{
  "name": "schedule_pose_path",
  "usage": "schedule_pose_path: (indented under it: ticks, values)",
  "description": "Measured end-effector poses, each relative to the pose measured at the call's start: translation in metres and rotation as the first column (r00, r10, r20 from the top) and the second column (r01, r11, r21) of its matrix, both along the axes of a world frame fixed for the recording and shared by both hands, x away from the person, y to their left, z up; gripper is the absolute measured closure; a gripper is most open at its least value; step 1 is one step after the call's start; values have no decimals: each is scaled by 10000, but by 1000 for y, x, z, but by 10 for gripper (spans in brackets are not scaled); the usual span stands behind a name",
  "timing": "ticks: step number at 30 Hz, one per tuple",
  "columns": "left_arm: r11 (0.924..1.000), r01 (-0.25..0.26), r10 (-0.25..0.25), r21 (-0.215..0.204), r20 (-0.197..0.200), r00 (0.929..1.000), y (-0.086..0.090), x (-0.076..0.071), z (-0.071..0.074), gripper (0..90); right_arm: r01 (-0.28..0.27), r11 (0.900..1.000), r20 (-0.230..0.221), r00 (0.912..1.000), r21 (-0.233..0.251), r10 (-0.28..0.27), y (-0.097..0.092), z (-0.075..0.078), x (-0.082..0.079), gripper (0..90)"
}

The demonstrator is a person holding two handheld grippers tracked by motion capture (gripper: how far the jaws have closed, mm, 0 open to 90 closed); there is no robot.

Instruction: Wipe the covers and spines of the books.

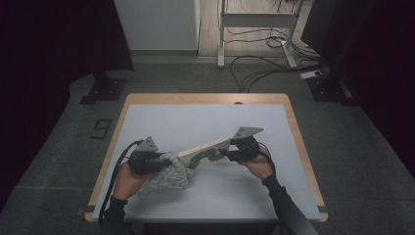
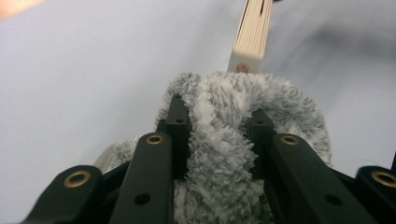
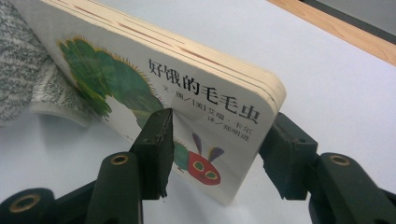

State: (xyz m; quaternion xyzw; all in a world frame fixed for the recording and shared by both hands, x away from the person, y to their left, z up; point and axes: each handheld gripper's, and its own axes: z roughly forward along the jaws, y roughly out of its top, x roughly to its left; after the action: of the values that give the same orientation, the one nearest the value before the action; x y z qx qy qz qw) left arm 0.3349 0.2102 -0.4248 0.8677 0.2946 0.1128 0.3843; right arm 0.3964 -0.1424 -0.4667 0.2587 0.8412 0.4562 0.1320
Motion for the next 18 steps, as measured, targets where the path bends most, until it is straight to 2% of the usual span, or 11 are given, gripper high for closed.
schedule_pose_path:
  ticks: [2, 10, 13, 18]
  values:
    - [9999, -13, 12, 107, 101, 9999, -2, 0, 5, 701, 8, 10000, 1, 10000, 9, -8, 0, 0, 0, 460]
    - [10000, -39, 38, 39, 410, 9992, -2, -1, 19, 701, -2, 10000, -15, 10000, 21, 2, 0, 0, 0, 461]
    - [9999, -47, 43, 125, 377, 9993, -5, 0, 18, 701, -1, 10000, -12, 10000, 30, 1, 0, 0, 0, 461]
    - [9984, -166, 147, 542, 352, 9993, -11, 3, 8, 701, -4, 10000, -10, 10000, 47, 4, -1, 0, 0, 461]
